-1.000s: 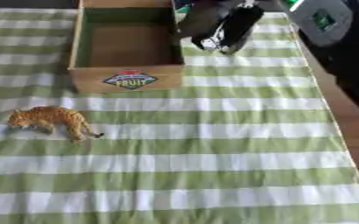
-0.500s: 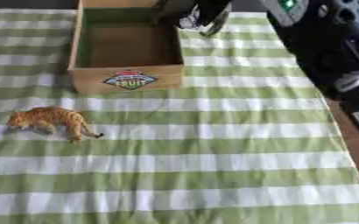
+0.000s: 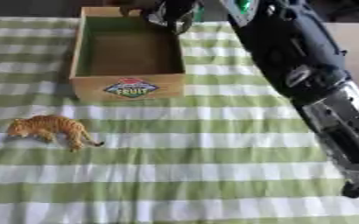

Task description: Pick up objects on the table and place them in the box.

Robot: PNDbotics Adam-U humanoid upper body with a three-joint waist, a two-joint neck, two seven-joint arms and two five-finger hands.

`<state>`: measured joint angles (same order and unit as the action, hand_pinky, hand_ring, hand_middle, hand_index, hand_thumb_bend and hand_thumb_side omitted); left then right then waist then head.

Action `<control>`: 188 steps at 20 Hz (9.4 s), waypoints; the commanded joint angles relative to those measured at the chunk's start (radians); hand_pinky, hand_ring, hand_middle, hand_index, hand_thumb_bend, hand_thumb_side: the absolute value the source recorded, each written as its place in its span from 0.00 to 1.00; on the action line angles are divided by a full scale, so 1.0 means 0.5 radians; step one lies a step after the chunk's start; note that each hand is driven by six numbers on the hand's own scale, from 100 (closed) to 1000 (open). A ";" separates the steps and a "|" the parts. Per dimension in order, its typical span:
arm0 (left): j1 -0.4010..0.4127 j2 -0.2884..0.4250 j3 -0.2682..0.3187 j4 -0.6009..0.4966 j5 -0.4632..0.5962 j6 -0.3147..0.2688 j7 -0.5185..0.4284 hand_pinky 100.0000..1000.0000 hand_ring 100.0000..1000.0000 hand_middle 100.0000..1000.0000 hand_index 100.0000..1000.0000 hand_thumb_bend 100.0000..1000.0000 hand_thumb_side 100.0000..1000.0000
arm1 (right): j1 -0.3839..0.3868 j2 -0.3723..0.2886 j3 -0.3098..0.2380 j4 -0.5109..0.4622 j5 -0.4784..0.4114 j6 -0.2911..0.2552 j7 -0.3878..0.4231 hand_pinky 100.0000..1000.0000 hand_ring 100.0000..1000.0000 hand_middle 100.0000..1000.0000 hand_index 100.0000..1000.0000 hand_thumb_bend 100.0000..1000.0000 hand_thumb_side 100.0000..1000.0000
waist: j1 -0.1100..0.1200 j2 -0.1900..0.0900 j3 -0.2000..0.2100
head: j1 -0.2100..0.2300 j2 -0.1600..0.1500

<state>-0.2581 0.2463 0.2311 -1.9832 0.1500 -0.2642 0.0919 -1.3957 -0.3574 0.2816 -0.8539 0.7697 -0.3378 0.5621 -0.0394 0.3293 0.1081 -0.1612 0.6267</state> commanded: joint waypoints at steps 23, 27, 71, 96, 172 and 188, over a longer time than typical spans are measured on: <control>-0.082 -0.003 -0.010 -0.034 0.033 0.015 -0.051 0.48 0.72 0.65 0.74 0.00 0.92 | -0.012 0.318 -0.271 0.447 0.715 -0.183 -0.207 0.65 0.73 0.58 0.69 0.00 0.53 | -0.013 0.036 0.072 | -0.074 -0.062; -0.084 -0.005 -0.013 -0.034 0.033 0.021 -0.055 0.48 0.72 0.65 0.74 0.00 0.93 | -0.012 0.322 -0.286 0.464 0.769 -0.210 -0.185 0.71 0.81 0.73 0.85 0.12 0.60 | -0.015 0.037 0.071 | -0.076 -0.054; -0.086 0.006 -0.030 -0.034 0.021 0.092 -0.136 0.49 0.72 0.66 0.74 0.00 0.93 | -0.115 0.258 -0.414 0.373 0.604 -0.275 0.040 0.94 1.00 1.00 1.00 0.68 0.67 | -0.043 0.017 0.073 | -0.090 -0.088; -0.038 0.033 -0.018 -0.034 0.013 0.095 -0.102 0.49 0.72 0.66 0.74 0.00 0.91 | 0.125 -0.152 -0.322 -0.602 -0.276 -0.030 -0.070 0.83 0.87 0.85 1.00 0.03 0.94 | 0.011 -0.079 -0.002 | 0.057 0.052; -0.607 1.307 -1.089 0.400 -1.356 0.278 -1.469 0.57 0.82 0.81 0.93 0.66 0.99 | 1.629 -0.539 -0.647 -2.292 -1.626 0.753 -1.322 0.82 0.74 0.69 0.87 0.00 1.00 | 0.194 -0.119 -0.264 | 0.218 0.102; -0.730 1.175 -1.210 0.593 -1.508 0.231 -1.477 0.65 0.91 0.87 0.97 0.71 0.98 | 1.657 -0.484 -0.667 -2.292 -1.642 0.787 -1.268 0.83 0.73 0.69 0.86 0.00 1.00 | 0.215 -0.081 -0.284 | 0.244 0.078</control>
<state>-0.6073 0.8176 -0.3788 -1.6871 -0.6020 -0.1463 -0.6392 -0.5594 -0.5871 -0.0380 -1.9807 -0.0461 0.0562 -0.0757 0.0711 0.3057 -0.0338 -0.0436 0.6756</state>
